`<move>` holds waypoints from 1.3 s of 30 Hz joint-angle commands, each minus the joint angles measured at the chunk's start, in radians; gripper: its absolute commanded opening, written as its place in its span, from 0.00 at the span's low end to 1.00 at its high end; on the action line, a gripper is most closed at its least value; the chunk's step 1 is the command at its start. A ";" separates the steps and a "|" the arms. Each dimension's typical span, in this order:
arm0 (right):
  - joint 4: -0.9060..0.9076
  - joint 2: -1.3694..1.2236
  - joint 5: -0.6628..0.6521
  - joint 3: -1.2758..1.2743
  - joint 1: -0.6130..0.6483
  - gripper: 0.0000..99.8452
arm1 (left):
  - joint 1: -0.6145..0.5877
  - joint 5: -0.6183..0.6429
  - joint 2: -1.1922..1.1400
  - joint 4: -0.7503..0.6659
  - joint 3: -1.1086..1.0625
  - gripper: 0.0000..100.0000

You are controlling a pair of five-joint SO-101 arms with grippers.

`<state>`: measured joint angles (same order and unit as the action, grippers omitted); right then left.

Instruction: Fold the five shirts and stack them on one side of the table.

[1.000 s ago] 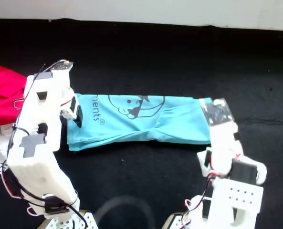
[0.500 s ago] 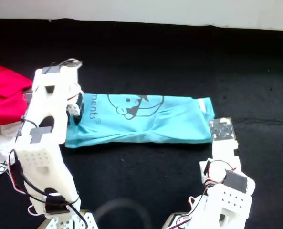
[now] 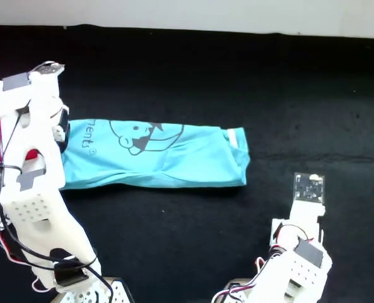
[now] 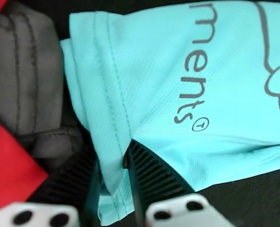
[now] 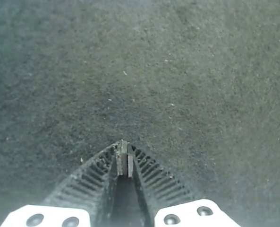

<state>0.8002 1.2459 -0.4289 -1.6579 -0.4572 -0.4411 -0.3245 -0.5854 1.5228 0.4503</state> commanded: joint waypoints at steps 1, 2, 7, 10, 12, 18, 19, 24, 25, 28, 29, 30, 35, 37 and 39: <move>-0.028 0.002 0.015 -0.028 -0.028 0.01 | 0.045 -0.009 0.019 0.080 0.070 0.01; -0.028 0.002 0.015 -0.028 -0.028 0.01 | 0.073 -0.008 0.021 0.117 0.094 0.01; -0.030 0.002 0.015 -0.028 -0.027 0.01 | 0.239 0.080 0.031 0.256 0.217 0.01; -0.030 0.002 0.018 -0.028 -0.027 0.01 | 0.355 0.123 0.099 0.253 0.213 0.01; -0.030 0.002 0.018 -0.028 -0.027 0.01 | 0.456 0.158 0.153 0.253 0.217 0.01; -0.030 0.002 0.018 -0.030 -0.027 0.01 | 0.768 0.176 0.257 0.180 0.219 0.01; -0.030 0.002 0.018 -0.030 -0.027 0.01 | 0.800 0.176 0.257 0.140 0.219 0.01; -0.030 0.002 0.018 -0.030 -0.027 0.01 | 0.929 0.183 0.248 -0.002 0.214 0.01; -0.030 0.002 0.018 -0.030 -0.027 0.01 | 0.946 0.183 0.234 -0.014 0.217 0.01; -0.030 0.002 0.018 -0.030 -0.027 0.01 | 0.967 0.183 0.165 -0.068 0.217 0.01; -0.030 0.002 0.018 -0.030 -0.027 0.01 | 0.969 0.183 0.139 -0.087 0.217 0.01; -0.030 0.002 0.018 -0.030 -0.027 0.01 | 0.969 0.183 0.111 -0.109 0.219 0.01; -0.030 0.002 0.018 -0.030 -0.027 0.01 | 0.975 0.183 0.018 -0.187 0.219 0.02; -0.030 0.002 0.018 -0.030 -0.027 0.01 | 0.972 0.183 -0.001 -0.195 0.232 0.06; -0.030 0.002 0.018 -0.030 -0.027 0.01 | 0.972 0.196 -0.012 -0.175 0.283 0.12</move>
<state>0.7940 1.2459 -0.4166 -1.6609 -0.4588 0.5132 -0.1465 -0.6053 1.3510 0.6498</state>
